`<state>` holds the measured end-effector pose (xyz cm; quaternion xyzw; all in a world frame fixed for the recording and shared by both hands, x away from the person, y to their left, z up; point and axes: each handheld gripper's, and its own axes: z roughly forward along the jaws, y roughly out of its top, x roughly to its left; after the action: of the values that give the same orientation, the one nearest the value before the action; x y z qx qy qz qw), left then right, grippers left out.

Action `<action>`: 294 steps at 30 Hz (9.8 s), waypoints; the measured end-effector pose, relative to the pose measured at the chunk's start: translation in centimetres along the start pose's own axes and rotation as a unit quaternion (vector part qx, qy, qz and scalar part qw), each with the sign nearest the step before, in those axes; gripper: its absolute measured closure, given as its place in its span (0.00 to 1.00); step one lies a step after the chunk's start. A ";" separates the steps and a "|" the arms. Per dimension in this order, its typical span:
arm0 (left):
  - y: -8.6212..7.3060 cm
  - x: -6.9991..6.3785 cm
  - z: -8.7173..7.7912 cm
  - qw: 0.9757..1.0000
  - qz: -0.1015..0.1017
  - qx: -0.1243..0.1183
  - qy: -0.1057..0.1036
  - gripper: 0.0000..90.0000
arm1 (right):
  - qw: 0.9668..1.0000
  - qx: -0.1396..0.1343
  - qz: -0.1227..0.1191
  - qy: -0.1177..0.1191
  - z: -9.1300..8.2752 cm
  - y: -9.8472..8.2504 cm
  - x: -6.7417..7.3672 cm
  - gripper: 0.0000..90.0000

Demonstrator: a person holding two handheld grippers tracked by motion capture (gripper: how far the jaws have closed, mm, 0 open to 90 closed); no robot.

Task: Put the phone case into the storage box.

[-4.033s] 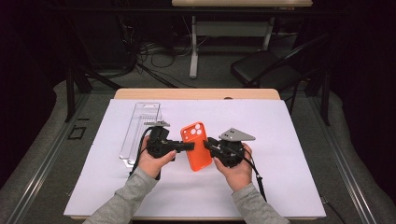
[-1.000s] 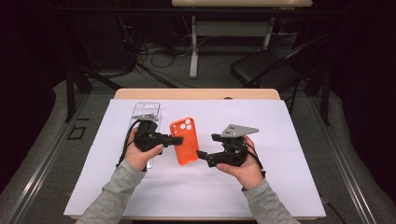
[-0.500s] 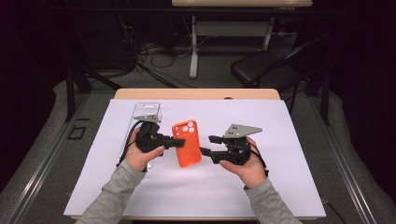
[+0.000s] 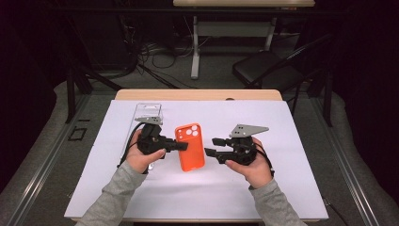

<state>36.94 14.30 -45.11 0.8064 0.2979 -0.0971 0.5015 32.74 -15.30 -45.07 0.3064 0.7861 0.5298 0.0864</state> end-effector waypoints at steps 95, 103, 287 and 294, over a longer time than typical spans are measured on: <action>0.0 -1.7 1.3 0.998 0.041 0.020 -0.044 0.90 | 0.992 0.012 0.056 0.111 1.0 -1.0 -0.8 0.89; 0.1 -1.7 1.2 0.998 0.043 0.020 -0.046 0.90 | 0.992 0.010 0.053 0.113 0.9 -1.0 -0.8 0.89; 0.5 -4.8 1.1 0.946 0.202 -0.004 0.253 0.73 | 0.996 0.010 0.084 -0.042 3.2 -2.6 1.9 0.90; 0.4 -5.0 1.4 0.938 0.217 0.009 0.269 0.76 | 0.995 0.018 0.084 -0.042 3.3 -2.6 1.9 0.90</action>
<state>33.35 11.06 -43.16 0.8520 0.2382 0.2323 0.4041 31.71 -12.29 -48.44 0.3949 0.7624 0.5081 0.0685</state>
